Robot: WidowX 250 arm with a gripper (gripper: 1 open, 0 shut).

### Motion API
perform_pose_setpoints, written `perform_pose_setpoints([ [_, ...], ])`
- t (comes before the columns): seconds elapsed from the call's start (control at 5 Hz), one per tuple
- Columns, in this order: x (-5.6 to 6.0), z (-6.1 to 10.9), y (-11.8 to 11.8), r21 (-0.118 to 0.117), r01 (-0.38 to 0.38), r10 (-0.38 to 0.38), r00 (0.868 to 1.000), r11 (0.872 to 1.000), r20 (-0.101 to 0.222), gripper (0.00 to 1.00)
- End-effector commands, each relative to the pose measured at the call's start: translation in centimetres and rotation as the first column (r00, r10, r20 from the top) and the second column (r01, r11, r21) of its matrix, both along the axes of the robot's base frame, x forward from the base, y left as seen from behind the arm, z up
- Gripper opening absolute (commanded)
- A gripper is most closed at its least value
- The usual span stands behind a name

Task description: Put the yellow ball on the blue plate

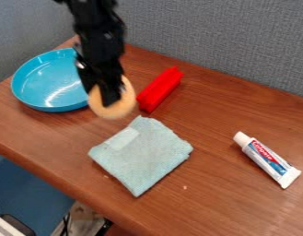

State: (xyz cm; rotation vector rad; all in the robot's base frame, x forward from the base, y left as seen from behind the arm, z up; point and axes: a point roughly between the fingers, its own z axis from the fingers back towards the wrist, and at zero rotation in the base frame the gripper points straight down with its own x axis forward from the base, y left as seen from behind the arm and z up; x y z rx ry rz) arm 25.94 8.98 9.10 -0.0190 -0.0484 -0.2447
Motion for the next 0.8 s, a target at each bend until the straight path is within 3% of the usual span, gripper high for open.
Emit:
perform_pose_setpoints([
  [0.0,1.3,2.7,3.8,0.027,-0.096,0.093,0.991,0.995,0.092,0.00],
  [0.2,2.3,2.6,7.9,0.032,-0.186,0.182,0.979,0.982,0.093,0.00],
  [0.4,2.9,1.6,10.4,0.043,-0.231,0.227,0.971,0.972,0.080,0.00],
  [0.6,3.5,0.4,11.6,0.071,-0.250,0.245,0.967,0.966,0.072,0.00],
])
